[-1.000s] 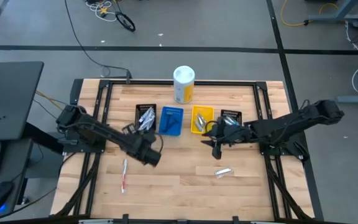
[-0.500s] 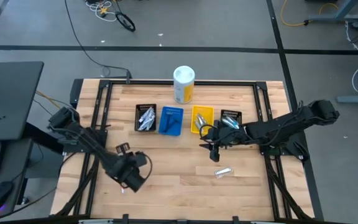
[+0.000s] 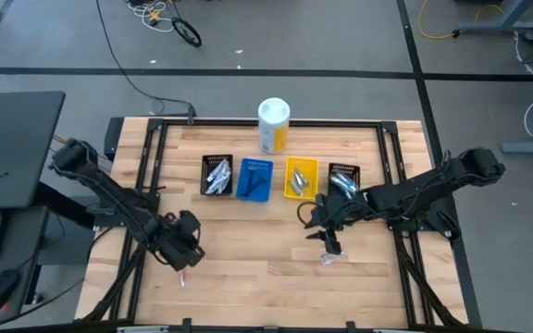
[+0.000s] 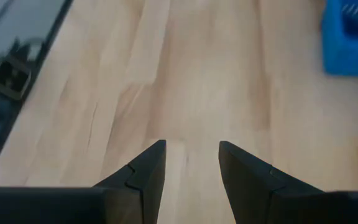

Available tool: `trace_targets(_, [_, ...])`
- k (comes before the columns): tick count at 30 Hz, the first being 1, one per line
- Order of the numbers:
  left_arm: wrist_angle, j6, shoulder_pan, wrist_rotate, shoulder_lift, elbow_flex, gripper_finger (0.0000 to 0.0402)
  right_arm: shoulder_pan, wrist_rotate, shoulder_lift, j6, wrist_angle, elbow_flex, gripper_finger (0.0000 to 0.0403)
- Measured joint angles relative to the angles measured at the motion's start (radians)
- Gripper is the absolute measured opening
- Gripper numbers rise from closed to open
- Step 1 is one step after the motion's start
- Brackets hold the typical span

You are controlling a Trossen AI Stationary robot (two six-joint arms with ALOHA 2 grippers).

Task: Pick & Place Travel size toiletries
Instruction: Put the nail cutter into the yellow bin

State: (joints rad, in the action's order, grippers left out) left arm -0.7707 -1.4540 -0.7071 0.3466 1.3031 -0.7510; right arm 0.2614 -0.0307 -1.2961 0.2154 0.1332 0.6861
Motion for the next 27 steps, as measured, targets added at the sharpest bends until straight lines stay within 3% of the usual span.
trace_targets(9, [0.002, -0.239, 0.0, -0.169, -0.009, 0.085, 0.0134, 0.074, 0.034, 0.0, -0.026, 0.07, 0.0, 0.0158])
trace_targets(17, [0.013, -0.372, 0.001, -0.177, -0.009, 0.087, 0.0151, 0.081, 0.127, 0.0, -0.034, 0.068, 0.0, 0.0158])
trace_targets(24, [0.018, -0.346, 0.001, -0.258, -0.009, 0.087, 0.0193, 0.081, 0.188, 0.0, 0.04, 0.037, 0.0, 0.0158])
trace_targets(27, [0.018, -0.346, 0.0, -0.238, -0.009, 0.087, 0.0207, 0.08, 0.188, 0.0, 0.047, 0.003, 0.0, 0.0158])
